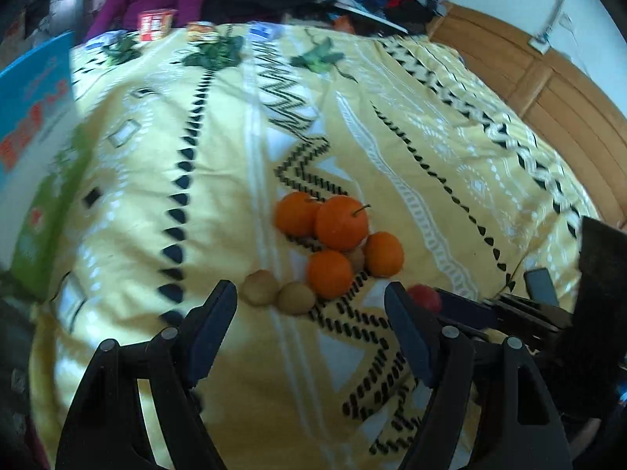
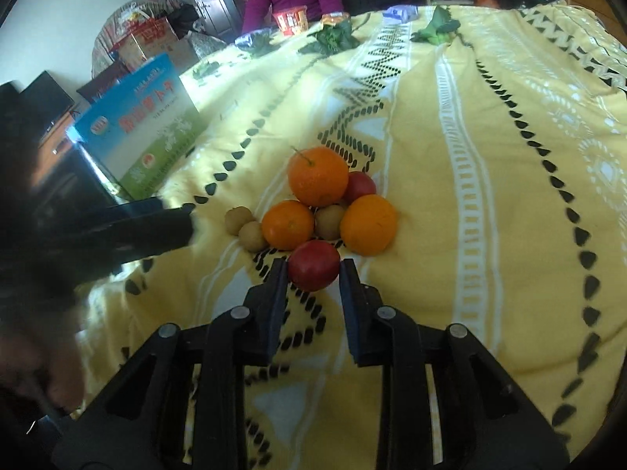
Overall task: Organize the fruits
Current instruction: 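Grasp the red tomato with the right gripper while the left gripper grasps an orange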
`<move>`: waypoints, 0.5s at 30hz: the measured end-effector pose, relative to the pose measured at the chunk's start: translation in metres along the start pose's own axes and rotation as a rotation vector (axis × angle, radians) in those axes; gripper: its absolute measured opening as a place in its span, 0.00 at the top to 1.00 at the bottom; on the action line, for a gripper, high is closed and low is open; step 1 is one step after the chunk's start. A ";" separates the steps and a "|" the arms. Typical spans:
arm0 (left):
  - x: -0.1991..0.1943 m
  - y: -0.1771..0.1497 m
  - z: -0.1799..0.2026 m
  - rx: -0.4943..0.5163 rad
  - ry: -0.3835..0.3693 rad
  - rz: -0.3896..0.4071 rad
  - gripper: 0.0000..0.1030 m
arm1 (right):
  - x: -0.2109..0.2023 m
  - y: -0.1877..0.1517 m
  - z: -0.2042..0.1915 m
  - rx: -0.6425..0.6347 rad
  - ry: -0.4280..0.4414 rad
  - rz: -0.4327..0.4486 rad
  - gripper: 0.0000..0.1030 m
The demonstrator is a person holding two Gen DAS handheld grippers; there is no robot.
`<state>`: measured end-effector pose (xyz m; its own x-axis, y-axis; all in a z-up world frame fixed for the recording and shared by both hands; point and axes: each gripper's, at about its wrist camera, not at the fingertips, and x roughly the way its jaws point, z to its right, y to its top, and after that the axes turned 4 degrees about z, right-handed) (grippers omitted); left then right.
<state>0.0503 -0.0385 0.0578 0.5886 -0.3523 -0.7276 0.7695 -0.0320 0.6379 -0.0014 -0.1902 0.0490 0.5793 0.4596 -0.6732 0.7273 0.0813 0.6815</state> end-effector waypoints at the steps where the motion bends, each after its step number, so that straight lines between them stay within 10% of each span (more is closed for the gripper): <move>1: 0.008 0.000 0.004 0.017 -0.006 -0.010 0.23 | -0.007 -0.004 0.002 0.009 0.002 0.005 0.73; 9: 0.038 0.003 0.024 0.146 0.020 -0.027 0.26 | -0.017 -0.021 0.020 0.100 0.020 -0.013 0.73; 12: 0.049 0.004 0.027 0.173 0.018 -0.062 0.57 | -0.015 -0.020 0.024 0.113 0.027 -0.011 0.73; 15: 0.051 0.001 0.024 0.177 0.040 -0.060 0.66 | -0.016 -0.021 0.027 0.121 0.030 -0.004 0.73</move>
<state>0.0755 -0.0792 0.0274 0.5554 -0.3072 -0.7728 0.7496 -0.2175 0.6252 -0.0157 -0.2232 0.0377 0.5666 0.4859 -0.6655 0.7696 -0.0233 0.6381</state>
